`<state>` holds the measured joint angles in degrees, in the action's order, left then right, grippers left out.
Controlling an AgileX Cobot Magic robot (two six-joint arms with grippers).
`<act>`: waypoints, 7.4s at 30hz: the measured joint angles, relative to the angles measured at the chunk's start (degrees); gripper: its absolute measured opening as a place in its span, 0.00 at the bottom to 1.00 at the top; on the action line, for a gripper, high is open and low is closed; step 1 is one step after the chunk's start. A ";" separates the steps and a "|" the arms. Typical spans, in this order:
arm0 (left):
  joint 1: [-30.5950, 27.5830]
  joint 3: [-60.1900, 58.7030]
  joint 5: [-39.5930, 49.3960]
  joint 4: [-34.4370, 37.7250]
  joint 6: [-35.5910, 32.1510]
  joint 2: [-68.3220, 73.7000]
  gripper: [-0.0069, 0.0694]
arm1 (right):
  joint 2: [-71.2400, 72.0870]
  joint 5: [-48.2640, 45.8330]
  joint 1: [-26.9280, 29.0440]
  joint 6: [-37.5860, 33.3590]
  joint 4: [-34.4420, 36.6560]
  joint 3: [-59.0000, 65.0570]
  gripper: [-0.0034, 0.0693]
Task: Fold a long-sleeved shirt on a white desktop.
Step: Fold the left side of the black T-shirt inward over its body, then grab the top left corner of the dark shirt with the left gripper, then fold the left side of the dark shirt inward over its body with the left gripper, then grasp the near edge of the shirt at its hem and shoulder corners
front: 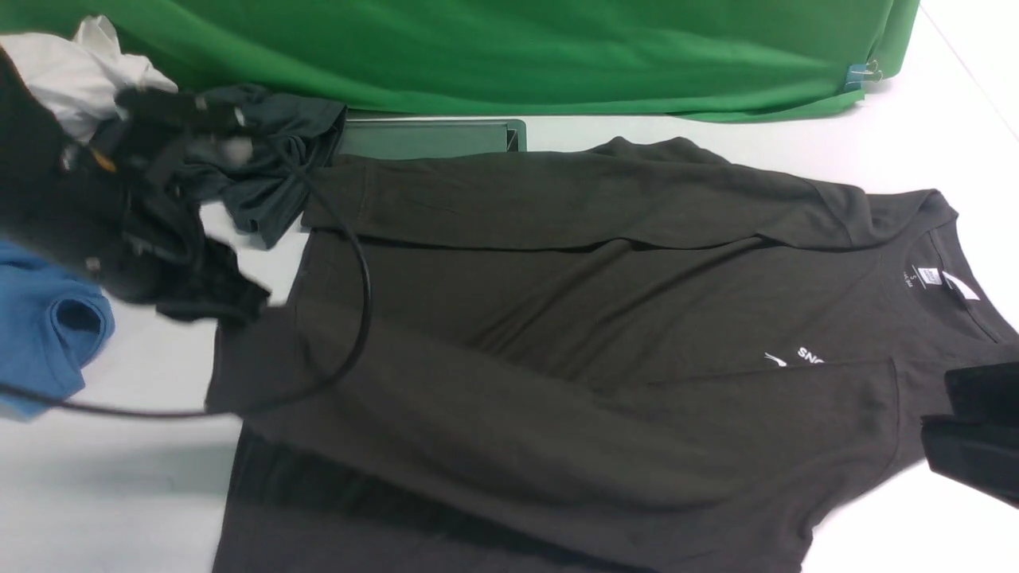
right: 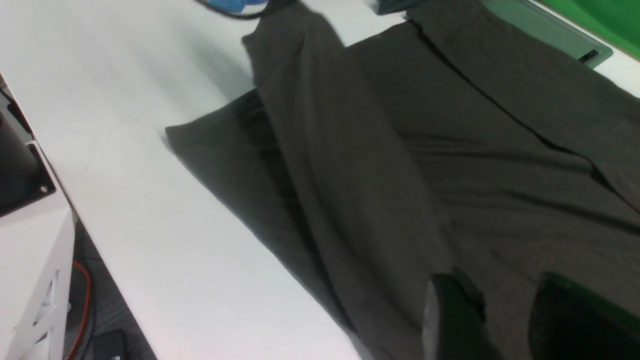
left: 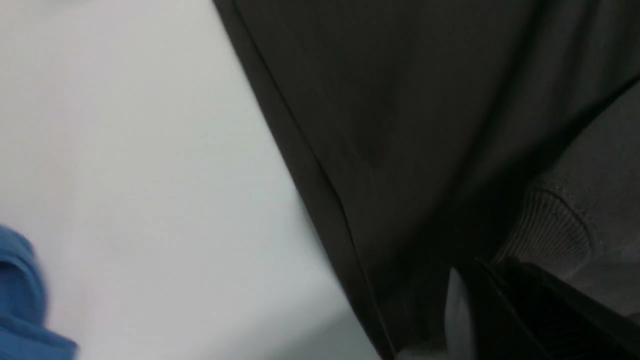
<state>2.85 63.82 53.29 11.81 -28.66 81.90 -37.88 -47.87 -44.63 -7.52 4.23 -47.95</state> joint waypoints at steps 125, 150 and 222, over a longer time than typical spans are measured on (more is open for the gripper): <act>4.97 16.91 -37.46 -15.87 -49.83 38.63 0.52 | -11.50 4.68 5.69 -2.58 -6.77 2.76 0.38; 6.76 16.91 -23.30 -16.90 -48.94 29.46 0.14 | -11.50 4.81 5.69 -2.13 -7.30 2.76 0.38; 24.34 -21.81 8.40 -11.81 -22.75 0.09 0.50 | -31.60 -5.86 19.00 5.41 -4.23 -4.45 0.38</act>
<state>27.19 42.01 61.68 0.00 -51.41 81.99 -69.48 -53.73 -25.63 -2.11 0.00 -52.40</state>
